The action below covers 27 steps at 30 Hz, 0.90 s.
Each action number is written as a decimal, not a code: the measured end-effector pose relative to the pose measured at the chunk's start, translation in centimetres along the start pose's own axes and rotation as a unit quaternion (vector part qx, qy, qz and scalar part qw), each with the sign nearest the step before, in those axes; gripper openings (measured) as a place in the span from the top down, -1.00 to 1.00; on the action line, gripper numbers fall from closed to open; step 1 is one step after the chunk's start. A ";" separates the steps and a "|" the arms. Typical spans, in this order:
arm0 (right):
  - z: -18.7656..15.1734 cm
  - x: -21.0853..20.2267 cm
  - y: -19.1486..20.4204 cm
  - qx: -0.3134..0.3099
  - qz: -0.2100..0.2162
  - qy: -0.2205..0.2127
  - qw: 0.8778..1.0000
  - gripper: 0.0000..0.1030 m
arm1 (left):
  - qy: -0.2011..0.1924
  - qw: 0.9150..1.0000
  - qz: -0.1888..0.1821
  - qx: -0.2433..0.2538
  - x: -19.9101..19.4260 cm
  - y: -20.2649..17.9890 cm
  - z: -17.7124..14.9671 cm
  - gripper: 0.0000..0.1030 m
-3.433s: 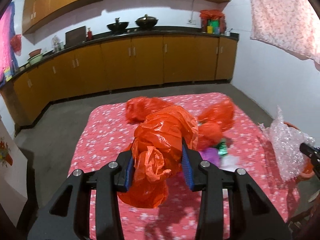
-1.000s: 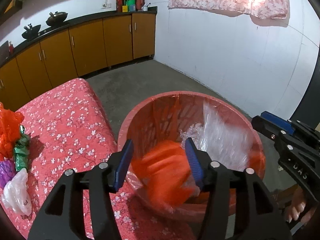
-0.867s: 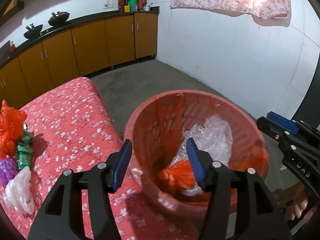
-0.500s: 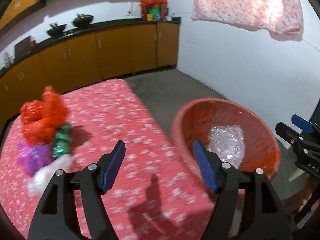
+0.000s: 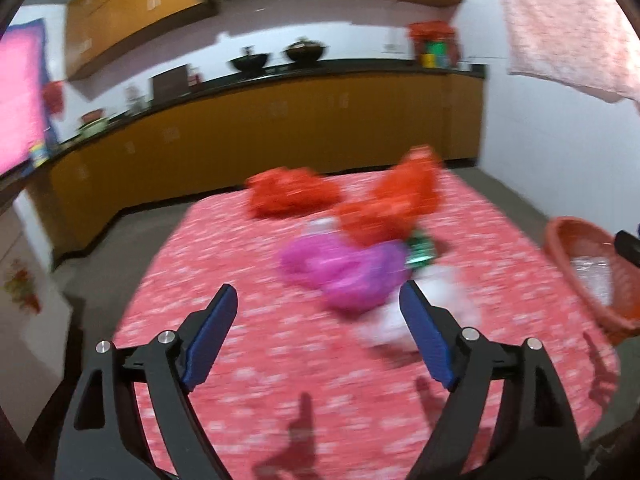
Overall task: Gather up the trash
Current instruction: 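Move both tools back over the bed toward the remaining bags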
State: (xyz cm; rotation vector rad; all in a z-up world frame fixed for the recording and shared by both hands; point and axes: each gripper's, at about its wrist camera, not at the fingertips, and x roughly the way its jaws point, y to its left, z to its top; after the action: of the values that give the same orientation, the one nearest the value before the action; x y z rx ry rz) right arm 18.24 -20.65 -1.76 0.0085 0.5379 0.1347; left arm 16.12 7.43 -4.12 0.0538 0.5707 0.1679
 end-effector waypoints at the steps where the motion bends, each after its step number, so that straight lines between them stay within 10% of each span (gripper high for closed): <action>1: 0.1 0.3 1.1 -0.002 0.007 0.001 1.000 -0.91 | 0.003 1.000 0.009 -0.008 0.2 1.2 -0.1 -0.61; 14: -0.8 5.6 15.2 -0.025 0.060 0.057 0.996 -0.84 | 0.002 0.995 0.069 -0.070 1.0 11.6 -1.9 -0.71; 27: -1.6 9.5 18.0 -0.035 0.023 0.107 0.993 -0.52 | 0.009 0.995 0.052 -0.089 2.3 13.8 -2.2 -0.71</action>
State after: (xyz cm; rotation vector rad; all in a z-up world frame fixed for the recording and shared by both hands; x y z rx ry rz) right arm 23.27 -1.63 -7.19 -0.0629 0.7461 0.2003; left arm 14.86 21.44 -5.91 -0.0906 0.5695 0.3192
